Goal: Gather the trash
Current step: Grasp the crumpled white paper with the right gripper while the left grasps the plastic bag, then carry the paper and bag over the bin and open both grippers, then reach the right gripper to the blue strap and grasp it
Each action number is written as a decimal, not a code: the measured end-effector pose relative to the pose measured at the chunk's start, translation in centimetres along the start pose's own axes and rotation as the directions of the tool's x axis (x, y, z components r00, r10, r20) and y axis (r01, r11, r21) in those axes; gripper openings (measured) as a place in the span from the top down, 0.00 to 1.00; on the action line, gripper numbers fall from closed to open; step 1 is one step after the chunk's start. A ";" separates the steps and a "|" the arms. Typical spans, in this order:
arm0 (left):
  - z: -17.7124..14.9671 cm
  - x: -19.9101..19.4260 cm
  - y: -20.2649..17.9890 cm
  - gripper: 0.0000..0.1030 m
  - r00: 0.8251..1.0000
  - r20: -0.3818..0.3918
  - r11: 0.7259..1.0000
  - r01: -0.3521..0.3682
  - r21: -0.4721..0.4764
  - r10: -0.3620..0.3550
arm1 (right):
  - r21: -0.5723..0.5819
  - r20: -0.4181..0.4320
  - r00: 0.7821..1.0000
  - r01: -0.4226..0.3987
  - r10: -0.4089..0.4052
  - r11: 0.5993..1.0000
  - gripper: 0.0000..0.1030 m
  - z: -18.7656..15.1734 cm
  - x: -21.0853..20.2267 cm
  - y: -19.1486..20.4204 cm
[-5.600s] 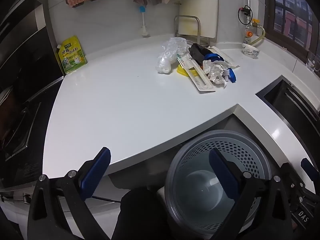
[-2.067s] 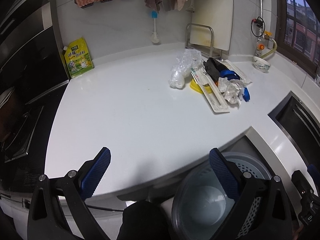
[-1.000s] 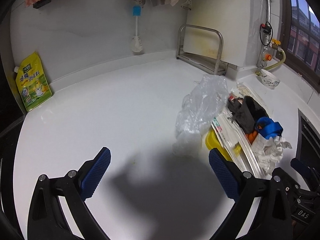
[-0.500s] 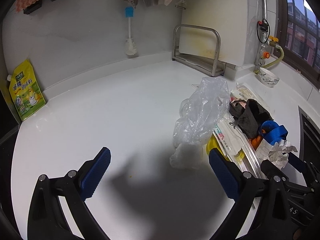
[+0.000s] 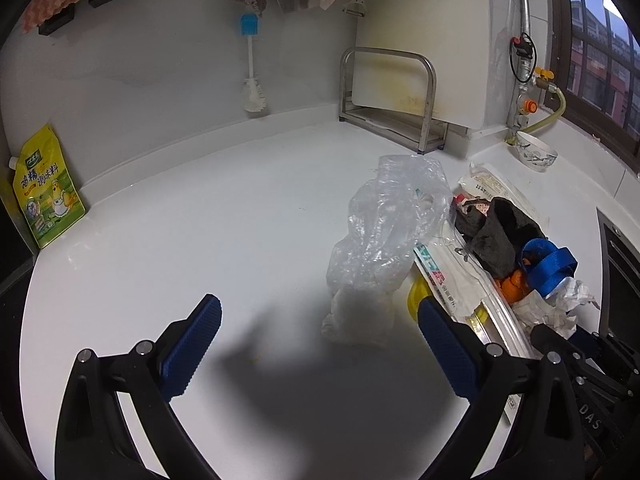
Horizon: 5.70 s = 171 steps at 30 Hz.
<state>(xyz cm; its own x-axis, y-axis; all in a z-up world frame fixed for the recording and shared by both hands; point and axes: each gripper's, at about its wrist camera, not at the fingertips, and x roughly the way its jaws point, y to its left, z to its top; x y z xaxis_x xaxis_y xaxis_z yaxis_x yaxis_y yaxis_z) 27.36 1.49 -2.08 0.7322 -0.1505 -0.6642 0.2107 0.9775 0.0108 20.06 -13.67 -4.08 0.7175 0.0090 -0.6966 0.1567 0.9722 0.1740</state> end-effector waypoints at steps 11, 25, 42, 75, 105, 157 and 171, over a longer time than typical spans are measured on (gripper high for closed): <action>0.6 1.3 -0.7 0.06 1.000 -0.023 1.000 0.000 -0.013 0.000 | 0.044 0.027 0.998 -0.050 0.048 0.998 0.67 -1.2 -3.3 -2.8; 1.3 4.0 -1.8 0.55 0.998 -0.066 1.000 0.003 0.004 -0.003 | 0.070 0.021 0.997 -0.072 0.070 0.995 0.67 -2.1 -4.5 -4.5; -4.8 -8.2 -1.6 0.71 0.999 -0.018 0.999 -0.033 0.010 0.033 | 0.090 0.046 0.995 -0.088 0.085 0.992 0.67 -6.0 -11.1 -5.0; -22.2 -16.7 -12.8 0.71 0.971 -0.204 0.988 0.142 0.066 -0.126 | 0.063 -0.128 0.986 -0.102 0.109 0.993 0.67 -19.8 -17.4 -7.1; -22.3 -16.6 -11.3 0.30 0.973 -0.200 0.992 0.125 0.023 -0.117 | 0.067 -0.129 0.986 -0.094 0.102 0.993 0.43 -20.1 -17.2 -7.9; -6.1 -9.2 -3.9 0.15 0.999 -0.030 0.987 -0.019 -0.158 0.014 | -0.180 -0.028 0.986 -0.167 0.165 0.969 0.39 0.3 -7.3 -5.8; -5.0 -4.8 -4.7 0.13 0.996 -0.092 0.989 -0.031 -0.143 0.018 | -0.334 -0.128 0.978 -0.197 0.162 0.922 0.39 3.5 0.3 -3.1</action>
<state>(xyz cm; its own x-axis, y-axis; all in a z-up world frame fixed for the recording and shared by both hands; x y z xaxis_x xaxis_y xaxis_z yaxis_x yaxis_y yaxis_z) 19.62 -1.63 -2.66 0.6732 -0.1187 -0.7299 0.0929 0.9928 -0.0758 22.16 -17.51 -2.40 0.6403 0.1966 -0.7425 -0.2230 0.9726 0.0652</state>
